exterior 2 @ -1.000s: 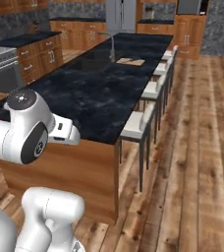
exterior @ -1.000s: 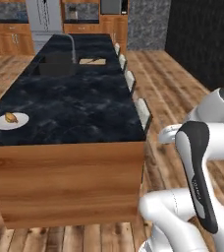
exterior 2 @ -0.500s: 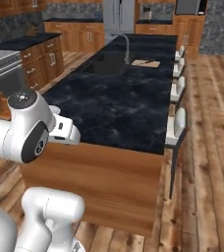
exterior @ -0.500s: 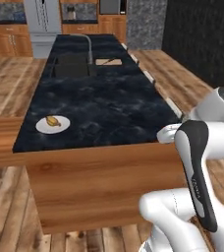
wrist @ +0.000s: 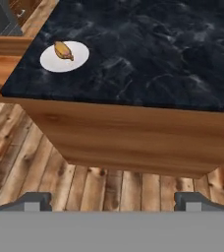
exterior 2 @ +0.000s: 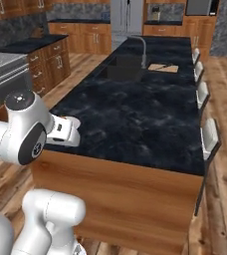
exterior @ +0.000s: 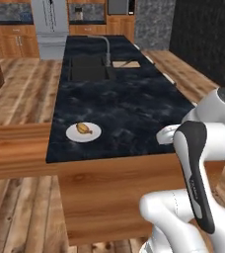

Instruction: Pick up the knife from the drawer and place it on the cutting board. Then place the meat from the plate to the cutting board.

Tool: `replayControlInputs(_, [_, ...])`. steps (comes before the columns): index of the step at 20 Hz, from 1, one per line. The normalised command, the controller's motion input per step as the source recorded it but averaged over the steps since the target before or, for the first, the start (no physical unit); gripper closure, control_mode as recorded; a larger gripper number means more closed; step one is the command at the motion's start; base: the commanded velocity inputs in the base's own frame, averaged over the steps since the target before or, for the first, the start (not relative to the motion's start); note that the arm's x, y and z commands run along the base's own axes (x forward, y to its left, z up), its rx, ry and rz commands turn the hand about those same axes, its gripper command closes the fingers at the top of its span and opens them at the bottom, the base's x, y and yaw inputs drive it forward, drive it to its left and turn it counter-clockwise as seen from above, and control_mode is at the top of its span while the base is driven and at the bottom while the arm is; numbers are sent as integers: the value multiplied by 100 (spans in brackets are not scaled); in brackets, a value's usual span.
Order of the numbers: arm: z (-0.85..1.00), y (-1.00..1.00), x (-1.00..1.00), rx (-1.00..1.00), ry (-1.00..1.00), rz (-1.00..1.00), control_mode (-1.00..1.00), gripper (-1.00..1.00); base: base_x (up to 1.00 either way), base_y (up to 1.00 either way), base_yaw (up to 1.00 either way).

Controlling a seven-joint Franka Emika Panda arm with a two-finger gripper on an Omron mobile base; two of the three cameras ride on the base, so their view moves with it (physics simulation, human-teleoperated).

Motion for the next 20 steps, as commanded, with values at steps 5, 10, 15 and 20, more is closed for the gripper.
replayControlInputs(5, [0,0,0,0,0,0,100,-100,88,19,-1])
replayControlInputs(10, [0,0,0,0,0,0,100,-100,42,97,-16])
replayControlInputs(15, [0,0,0,0,0,0,100,-100,53,70,-15])
replayControlInputs(20, [0,0,0,0,0,0,100,-100,100,4,0])
